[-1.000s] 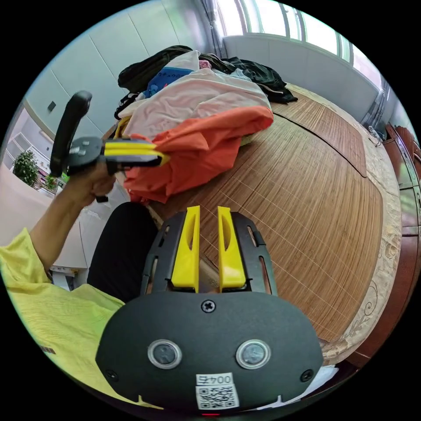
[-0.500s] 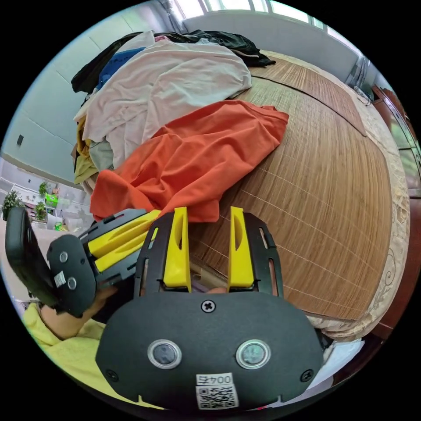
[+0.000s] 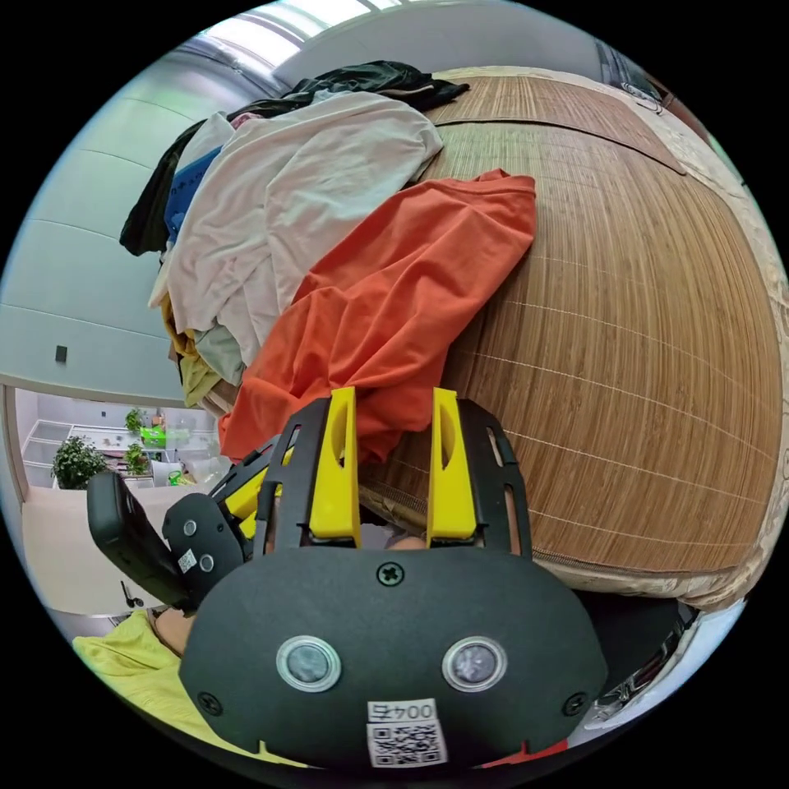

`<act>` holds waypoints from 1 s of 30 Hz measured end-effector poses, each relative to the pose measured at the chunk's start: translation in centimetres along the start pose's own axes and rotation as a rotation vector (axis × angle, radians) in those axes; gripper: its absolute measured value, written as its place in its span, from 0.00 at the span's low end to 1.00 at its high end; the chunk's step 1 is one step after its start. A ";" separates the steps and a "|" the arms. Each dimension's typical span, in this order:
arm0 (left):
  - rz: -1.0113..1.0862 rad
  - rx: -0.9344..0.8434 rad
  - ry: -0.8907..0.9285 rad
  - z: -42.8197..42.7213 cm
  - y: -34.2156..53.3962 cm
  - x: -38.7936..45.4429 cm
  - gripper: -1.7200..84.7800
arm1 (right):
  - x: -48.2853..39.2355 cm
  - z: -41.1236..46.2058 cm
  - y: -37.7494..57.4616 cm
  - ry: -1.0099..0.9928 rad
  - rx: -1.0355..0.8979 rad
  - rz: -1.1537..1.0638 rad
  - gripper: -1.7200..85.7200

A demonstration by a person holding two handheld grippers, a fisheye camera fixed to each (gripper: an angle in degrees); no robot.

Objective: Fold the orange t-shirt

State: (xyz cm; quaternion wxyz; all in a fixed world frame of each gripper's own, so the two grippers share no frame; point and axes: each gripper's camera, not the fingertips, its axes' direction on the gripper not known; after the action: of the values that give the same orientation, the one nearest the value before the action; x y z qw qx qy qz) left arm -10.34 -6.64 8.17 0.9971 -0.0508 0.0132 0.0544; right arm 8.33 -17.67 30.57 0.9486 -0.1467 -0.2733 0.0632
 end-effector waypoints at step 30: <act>0.010 0.000 -0.017 1.9 2.0 1.2 0.04 | -2.8 3.0 -0.2 0.028 -0.028 0.015 0.18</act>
State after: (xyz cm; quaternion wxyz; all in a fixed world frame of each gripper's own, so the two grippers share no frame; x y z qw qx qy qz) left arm -9.34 -4.32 9.80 0.9969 -0.0503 0.0050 0.0601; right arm 4.38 -17.67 31.72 0.9497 -0.1630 -0.2596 0.0642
